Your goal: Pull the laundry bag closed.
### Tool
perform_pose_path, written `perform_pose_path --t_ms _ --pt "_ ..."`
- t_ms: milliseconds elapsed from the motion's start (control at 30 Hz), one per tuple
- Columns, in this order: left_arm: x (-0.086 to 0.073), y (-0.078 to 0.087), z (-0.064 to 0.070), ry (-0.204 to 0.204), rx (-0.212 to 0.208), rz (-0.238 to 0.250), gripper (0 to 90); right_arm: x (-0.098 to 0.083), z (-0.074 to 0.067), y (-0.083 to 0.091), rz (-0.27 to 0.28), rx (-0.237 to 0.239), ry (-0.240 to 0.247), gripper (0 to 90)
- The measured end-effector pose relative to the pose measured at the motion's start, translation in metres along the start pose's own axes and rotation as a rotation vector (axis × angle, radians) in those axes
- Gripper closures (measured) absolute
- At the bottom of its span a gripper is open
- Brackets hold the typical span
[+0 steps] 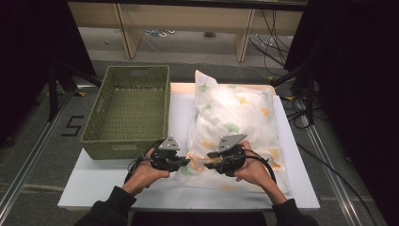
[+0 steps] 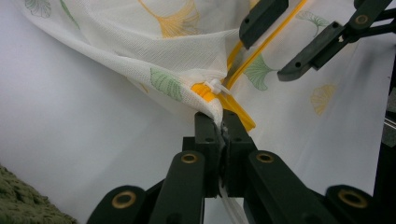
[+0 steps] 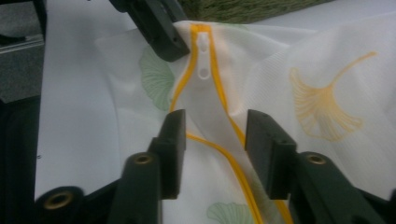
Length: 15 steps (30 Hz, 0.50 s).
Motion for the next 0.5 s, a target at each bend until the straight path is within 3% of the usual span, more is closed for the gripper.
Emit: perform_pose_path --t_ms 67,100,200,333,367,400,500 --pt "0.001 -0.003 0.002 -0.006 -0.002 0.001 86.7 0.001 0.0 -0.004 -0.001 0.01 0.029 68.4" --pt "0.001 -0.003 0.002 -0.006 -0.002 0.001 86.7 0.001 0.0 -0.004 -0.008 0.022 0.007 70.1" --pt "0.001 -0.004 0.004 -0.028 -0.002 -0.006 86.7 0.004 0.003 -0.009 0.001 0.044 0.018 73.5" --pt "0.001 -0.005 0.006 -0.027 -0.012 -0.004 86.7 0.006 0.001 -0.015 -0.01 0.06 0.018 73.5" --pt "0.001 -0.005 0.006 -0.051 -0.013 -0.009 86.7 0.007 0.001 -0.017 -0.009 0.069 0.032 73.8" --pt "0.0 -0.005 0.007 -0.04 -0.015 -0.012 86.7 0.007 0.0 -0.018 -0.017 0.068 0.018 73.9" --pt "0.0 -0.005 0.009 -0.067 -0.032 -0.016 86.5 0.01 -0.001 -0.023 -0.025 0.085 0.032 74.8"
Point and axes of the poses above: each handheld gripper's, and its own axes: y roughly backward along the jaws, x roughly out of its top, z roughly to its right, the point moved 5 cm from there along -y, roughly forward along the jaws, and after that the axes turned 2 degrees about -y, right-handed, at the moved point
